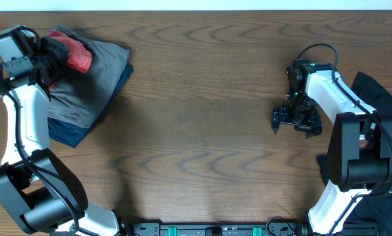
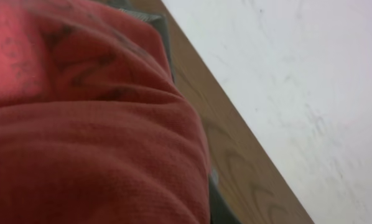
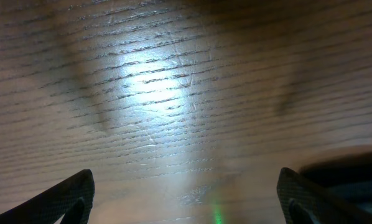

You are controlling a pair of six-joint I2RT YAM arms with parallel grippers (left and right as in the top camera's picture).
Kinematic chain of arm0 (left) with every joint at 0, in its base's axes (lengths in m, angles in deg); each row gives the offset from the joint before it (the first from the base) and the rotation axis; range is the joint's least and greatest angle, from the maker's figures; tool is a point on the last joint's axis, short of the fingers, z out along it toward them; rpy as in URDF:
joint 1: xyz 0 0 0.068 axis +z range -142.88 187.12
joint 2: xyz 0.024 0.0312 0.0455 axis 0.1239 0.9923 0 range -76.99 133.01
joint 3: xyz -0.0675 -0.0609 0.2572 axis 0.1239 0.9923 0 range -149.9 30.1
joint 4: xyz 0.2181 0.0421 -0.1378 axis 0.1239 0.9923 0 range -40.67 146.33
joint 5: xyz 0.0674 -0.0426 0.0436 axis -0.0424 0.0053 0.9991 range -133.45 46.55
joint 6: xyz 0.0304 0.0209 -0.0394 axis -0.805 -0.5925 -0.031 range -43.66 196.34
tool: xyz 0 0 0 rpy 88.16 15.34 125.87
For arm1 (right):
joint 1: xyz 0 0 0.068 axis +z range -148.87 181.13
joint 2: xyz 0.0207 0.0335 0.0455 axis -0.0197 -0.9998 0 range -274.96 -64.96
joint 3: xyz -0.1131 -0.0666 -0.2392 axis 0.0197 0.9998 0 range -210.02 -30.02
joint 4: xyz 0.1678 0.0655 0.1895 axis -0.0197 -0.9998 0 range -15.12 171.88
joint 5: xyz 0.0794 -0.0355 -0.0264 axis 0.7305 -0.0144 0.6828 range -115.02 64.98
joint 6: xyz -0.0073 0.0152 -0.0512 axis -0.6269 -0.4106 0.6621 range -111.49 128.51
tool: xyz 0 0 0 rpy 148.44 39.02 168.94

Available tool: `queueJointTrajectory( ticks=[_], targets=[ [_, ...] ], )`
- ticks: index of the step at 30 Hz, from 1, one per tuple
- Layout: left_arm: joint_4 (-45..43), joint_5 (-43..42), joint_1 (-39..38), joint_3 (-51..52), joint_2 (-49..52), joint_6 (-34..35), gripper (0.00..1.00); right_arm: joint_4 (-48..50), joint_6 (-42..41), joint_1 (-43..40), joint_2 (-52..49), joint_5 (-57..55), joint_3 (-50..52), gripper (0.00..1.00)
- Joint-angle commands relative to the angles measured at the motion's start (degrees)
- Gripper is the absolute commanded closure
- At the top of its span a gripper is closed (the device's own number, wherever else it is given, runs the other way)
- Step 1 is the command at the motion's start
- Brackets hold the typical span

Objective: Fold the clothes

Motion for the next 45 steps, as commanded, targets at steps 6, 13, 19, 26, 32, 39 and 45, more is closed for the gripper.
queueJointTrajectory(
  ticks=[6,13,19,26,32,39,45],
  targets=[
    [4.7,-4.4,-1.8,-0.6,-0.4,0.9,0.68,1.0,0.1,-0.1,1.5,0.2,0.2,0.08],
    [5.4,-10.4,-2.1,-0.6,-0.4,0.9,0.62,1.8,0.1,-0.1,1.5,0.2,0.2,0.08],
    [10.3,-8.8,-2.6,-0.6,-0.4,-2.6,0.58,2.2,0.3,-0.1,1.5,-0.1,0.2,0.08],
    [14.6,-0.3,-5.7,-0.6,-0.5,-8.7,0.54,2.2,0.6,-0.1,1.5,-0.1,0.2,0.07],
    [18.4,-6.0,-6.9,-0.6,-1.0,-8.7,0.49,2.2,0.6,-0.1,1.5,-0.1,0.2,0.07],
    [25.6,1.8,-6.8,-0.6,-9.5,-17.8,0.47,2.6,0.8,-0.1,1.5,-0.1,0.2,0.07],
    [30.4,14.5,-6.5,-0.6,-20.2,-22.8,0.32,3.2,0.7,-0.1,1.5,0.0,0.2,0.07]
  ],
)
